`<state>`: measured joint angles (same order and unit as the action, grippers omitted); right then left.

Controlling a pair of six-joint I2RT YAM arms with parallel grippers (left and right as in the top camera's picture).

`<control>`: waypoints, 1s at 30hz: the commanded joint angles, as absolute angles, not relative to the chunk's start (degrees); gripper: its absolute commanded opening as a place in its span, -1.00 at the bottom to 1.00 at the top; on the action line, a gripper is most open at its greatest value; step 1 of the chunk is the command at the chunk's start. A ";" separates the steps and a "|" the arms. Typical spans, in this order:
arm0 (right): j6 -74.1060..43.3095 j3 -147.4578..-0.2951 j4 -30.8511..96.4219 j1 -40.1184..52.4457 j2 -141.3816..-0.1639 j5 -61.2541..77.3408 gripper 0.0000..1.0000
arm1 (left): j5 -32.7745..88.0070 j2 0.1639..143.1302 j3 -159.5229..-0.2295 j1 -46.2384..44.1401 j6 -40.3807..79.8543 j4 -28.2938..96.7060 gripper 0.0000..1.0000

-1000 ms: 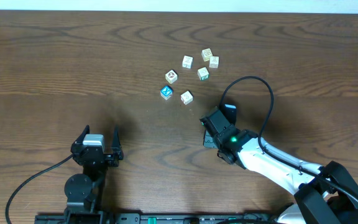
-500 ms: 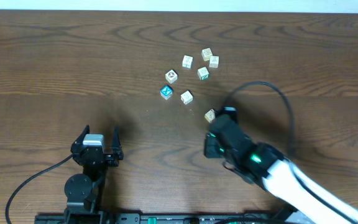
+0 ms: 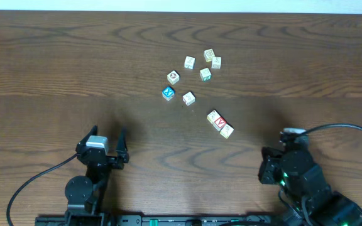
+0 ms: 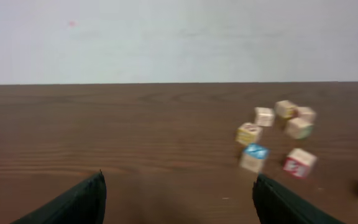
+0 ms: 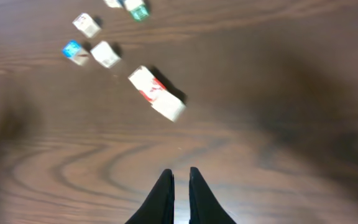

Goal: Lift 3 blocks

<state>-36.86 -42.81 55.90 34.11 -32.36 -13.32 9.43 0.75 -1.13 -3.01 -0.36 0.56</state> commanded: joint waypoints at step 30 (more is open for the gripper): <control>-36.14 -45.17 63.09 30.02 -32.42 -13.45 -0.77 | 39.97 69.04 -54.63 -3.09 1.80 31.88 -0.35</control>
